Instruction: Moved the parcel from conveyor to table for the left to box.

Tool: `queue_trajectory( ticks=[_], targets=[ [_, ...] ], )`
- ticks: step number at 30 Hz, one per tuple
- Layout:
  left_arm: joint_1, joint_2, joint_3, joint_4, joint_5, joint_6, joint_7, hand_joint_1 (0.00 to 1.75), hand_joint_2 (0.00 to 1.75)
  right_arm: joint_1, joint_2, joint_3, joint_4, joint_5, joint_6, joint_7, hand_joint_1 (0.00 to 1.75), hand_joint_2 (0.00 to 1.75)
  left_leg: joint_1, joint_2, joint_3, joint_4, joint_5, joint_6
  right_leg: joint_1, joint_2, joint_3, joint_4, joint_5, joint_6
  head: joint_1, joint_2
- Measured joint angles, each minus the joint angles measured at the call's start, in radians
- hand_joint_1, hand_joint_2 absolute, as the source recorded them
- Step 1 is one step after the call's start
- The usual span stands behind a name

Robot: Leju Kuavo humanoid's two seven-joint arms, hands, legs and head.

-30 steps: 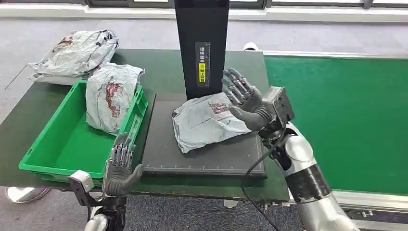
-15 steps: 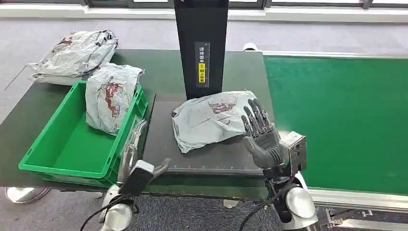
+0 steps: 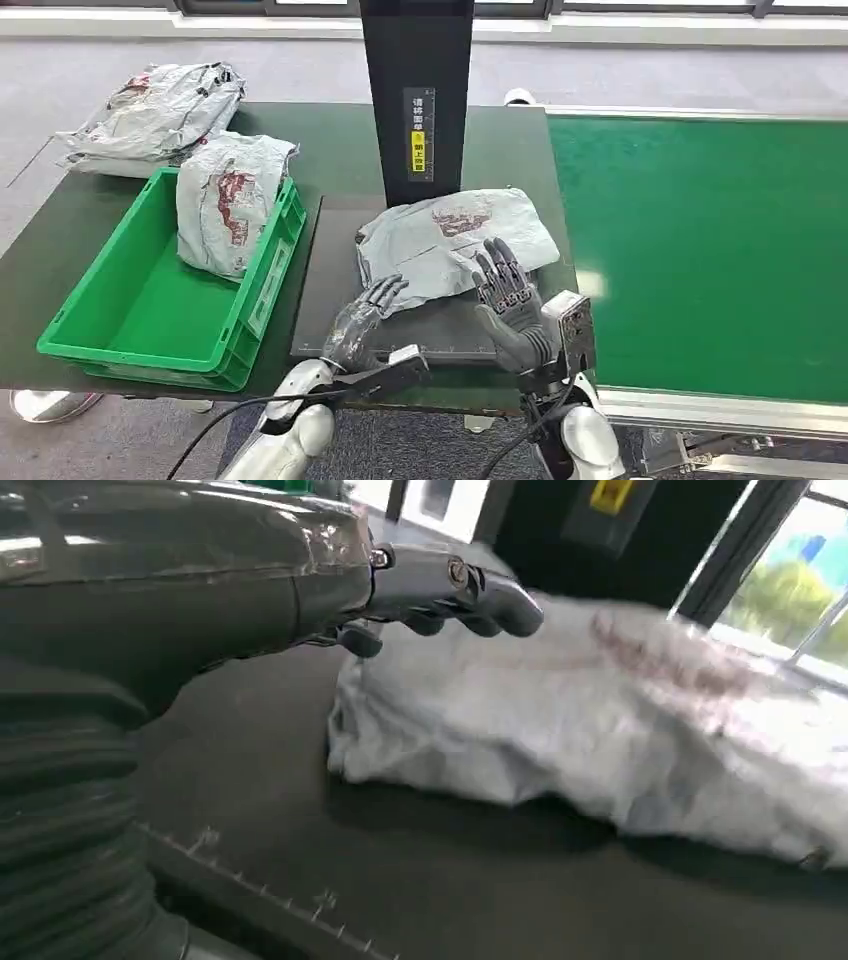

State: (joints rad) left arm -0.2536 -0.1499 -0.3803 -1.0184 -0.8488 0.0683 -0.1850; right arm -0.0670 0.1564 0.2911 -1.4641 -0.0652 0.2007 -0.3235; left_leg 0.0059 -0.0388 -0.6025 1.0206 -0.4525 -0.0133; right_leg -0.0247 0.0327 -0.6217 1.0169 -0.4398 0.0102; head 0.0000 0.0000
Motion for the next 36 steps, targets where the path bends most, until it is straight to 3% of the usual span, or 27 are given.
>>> queue_trajectory(
  ticks=[14,28,36],
  targets=[
    [-0.232,0.003,-0.02,0.324,0.021,0.06,0.046,0.0,1.75,-0.004,0.018,0.0,0.037,-0.006,0.008,0.001,0.0,1.75,0.0,-0.001,0.001,0.0,0.002,-0.001,0.0,0.0,0.002,0.0,0.002,0.0,0.0,0.0],
    [-0.404,0.035,-0.02,0.408,0.093,0.0,0.04,0.0,1.75,0.018,0.022,-0.009,0.021,-0.006,0.007,0.018,0.0,1.75,0.001,0.0,0.001,0.0,0.002,-0.002,0.0,0.0,0.001,0.0,0.002,0.0,0.0,0.0],
    [-0.466,0.013,-0.024,0.472,0.048,0.01,0.067,0.0,1.75,0.028,0.025,-0.011,0.008,0.008,0.021,0.019,0.0,1.75,0.001,-0.001,0.001,0.0,0.002,-0.002,0.0,0.0,0.001,0.0,0.002,0.0,0.0,0.0]
  ],
)
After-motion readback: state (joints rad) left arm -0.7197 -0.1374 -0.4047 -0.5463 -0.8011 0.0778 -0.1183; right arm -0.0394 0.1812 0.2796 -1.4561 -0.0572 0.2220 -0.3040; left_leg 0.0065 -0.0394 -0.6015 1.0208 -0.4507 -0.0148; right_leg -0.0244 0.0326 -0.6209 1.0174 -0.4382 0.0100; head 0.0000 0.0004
